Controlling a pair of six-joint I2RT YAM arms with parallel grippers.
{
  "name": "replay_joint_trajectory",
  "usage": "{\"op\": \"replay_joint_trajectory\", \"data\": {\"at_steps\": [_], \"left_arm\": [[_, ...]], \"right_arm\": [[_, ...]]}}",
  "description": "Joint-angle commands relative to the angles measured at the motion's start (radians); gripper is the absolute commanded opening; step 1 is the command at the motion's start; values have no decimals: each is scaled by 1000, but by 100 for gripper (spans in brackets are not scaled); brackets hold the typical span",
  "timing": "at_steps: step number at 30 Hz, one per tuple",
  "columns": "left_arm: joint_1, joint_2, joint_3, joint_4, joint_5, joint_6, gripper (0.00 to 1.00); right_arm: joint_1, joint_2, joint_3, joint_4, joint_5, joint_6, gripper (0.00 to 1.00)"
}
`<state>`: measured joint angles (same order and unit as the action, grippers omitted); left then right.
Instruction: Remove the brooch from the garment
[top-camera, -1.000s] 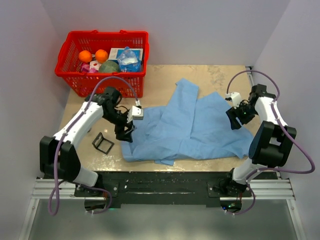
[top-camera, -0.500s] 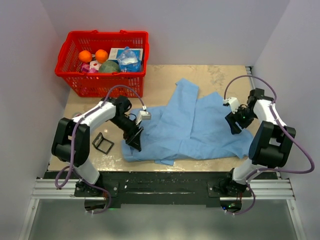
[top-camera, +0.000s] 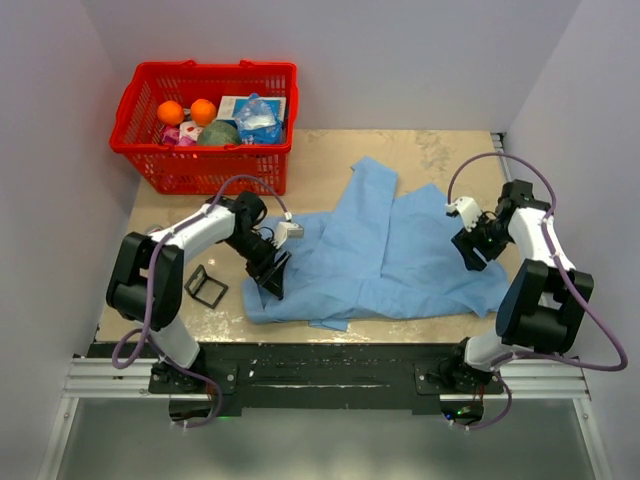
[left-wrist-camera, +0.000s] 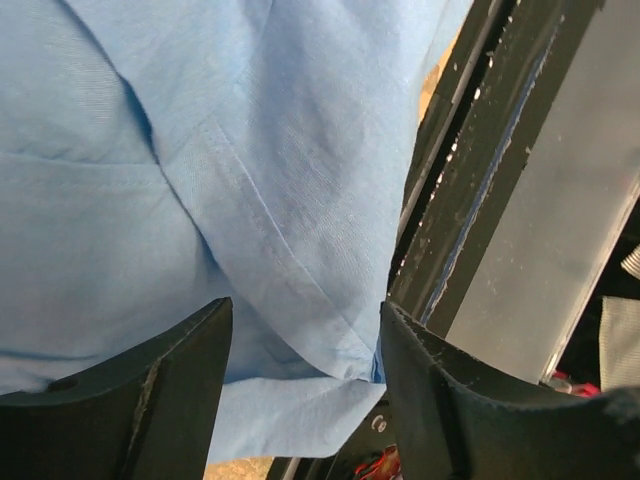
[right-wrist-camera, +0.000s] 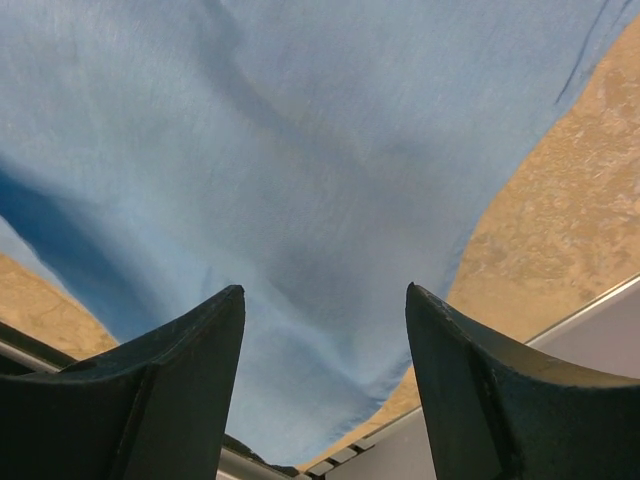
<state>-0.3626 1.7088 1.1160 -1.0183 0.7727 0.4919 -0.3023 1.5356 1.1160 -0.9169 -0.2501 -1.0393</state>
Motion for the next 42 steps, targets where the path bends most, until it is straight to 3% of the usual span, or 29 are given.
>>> {"op": "replay_joint_trajectory", "data": {"at_steps": [1, 5, 8, 12, 16, 18, 19, 21, 25, 33, 42], "left_arm": [[-4, -92, -16, 70, -46, -96, 67], [-13, -28, -1, 46, -27, -85, 66], [-27, 12, 13, 26, 17, -65, 59], [-39, 17, 11, 34, 5, -78, 57], [-41, 47, 21, 14, 28, -59, 33], [-41, 73, 37, 0, 46, -53, 25], [-39, 78, 44, -12, 51, -49, 12], [-39, 69, 51, -16, 56, -53, 0], [-39, 11, 48, 12, 16, -59, 0], [-39, 15, 136, -52, -69, 25, 0], [-39, 46, 229, -97, -78, -3, 0]], "right_arm": [[-29, -72, -76, 6, 47, -132, 68], [-84, -86, -84, -55, 71, -232, 68], [-158, -91, -65, -128, 77, -321, 68], [-248, -226, -65, -211, 64, -549, 68], [-281, -391, -217, -210, 61, -822, 69], [-281, -404, -252, -218, 28, -857, 69], [-279, -402, -257, -208, 19, -863, 69], [-279, -399, -280, -192, 12, -881, 68], [-282, -407, -317, -207, 44, -1036, 64], [-287, -445, -398, -172, -23, -1313, 65], [-287, -483, -541, 33, -46, -1384, 58]]}}
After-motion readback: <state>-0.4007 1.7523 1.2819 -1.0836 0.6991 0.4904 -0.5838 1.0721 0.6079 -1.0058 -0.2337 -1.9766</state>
